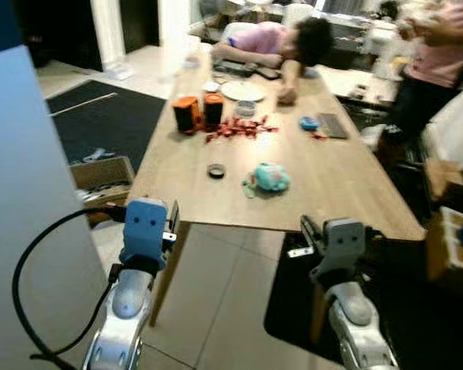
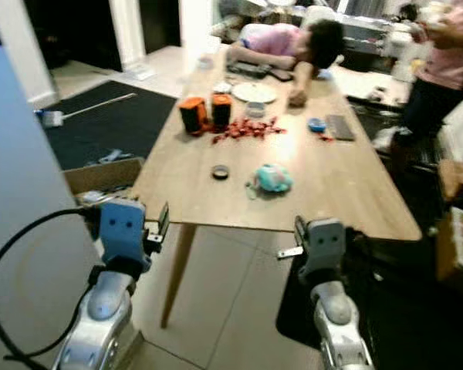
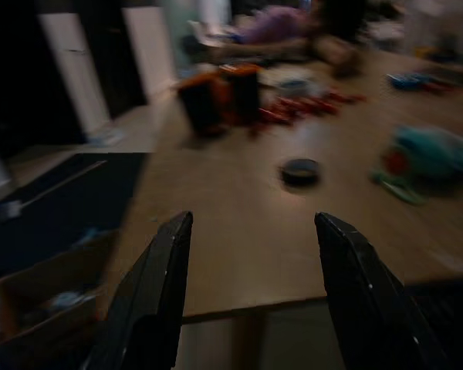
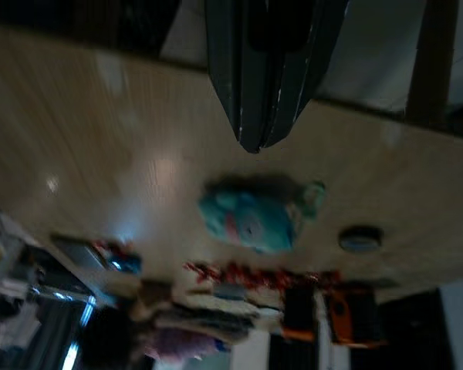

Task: Hang keys on a hook

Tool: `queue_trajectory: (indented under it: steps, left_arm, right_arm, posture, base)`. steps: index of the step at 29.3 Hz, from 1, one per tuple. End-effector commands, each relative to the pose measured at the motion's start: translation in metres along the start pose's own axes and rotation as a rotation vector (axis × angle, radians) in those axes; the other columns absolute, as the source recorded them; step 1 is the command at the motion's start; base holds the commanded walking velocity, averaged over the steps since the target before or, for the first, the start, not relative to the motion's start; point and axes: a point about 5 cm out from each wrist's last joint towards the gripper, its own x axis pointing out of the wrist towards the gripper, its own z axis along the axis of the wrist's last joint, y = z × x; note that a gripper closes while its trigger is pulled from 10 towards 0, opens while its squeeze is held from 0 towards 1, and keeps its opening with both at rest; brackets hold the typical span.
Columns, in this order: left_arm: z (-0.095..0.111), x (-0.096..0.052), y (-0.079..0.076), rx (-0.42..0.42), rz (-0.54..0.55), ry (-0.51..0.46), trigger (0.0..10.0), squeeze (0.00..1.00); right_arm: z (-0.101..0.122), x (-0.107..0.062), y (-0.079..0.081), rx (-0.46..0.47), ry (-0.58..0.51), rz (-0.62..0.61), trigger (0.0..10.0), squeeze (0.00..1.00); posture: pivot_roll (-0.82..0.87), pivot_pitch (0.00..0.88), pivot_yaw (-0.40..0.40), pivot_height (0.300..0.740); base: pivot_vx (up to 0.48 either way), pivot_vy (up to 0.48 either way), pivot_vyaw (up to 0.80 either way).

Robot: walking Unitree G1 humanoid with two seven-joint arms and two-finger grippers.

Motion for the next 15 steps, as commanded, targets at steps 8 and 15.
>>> queue_trajectory:
  steps: [8,15]
  left_arm:
    - [0.0068,-0.0035,-0.0170,-0.017,-0.112,-0.001,10.0,0.00]
    - [0.0048,-0.0050,-0.0170,-0.013,-0.120,0.015,10.0,0.00]
  right_arm:
    - [-0.0052,-0.0072,-0.0036,-0.011,0.035,-0.015,10.0,0.00]
    - [-0.0074,-0.0066,0.0025,-0.011,0.040,0.009,10.0,0.00]
  posture:
    - [0.16,0.132,-0.016,0.740]
    - [0.16,0.127,-0.020,0.740]
  base:
    - [0.000,0.000,-0.79]
    - [0.000,0.000,-0.20]
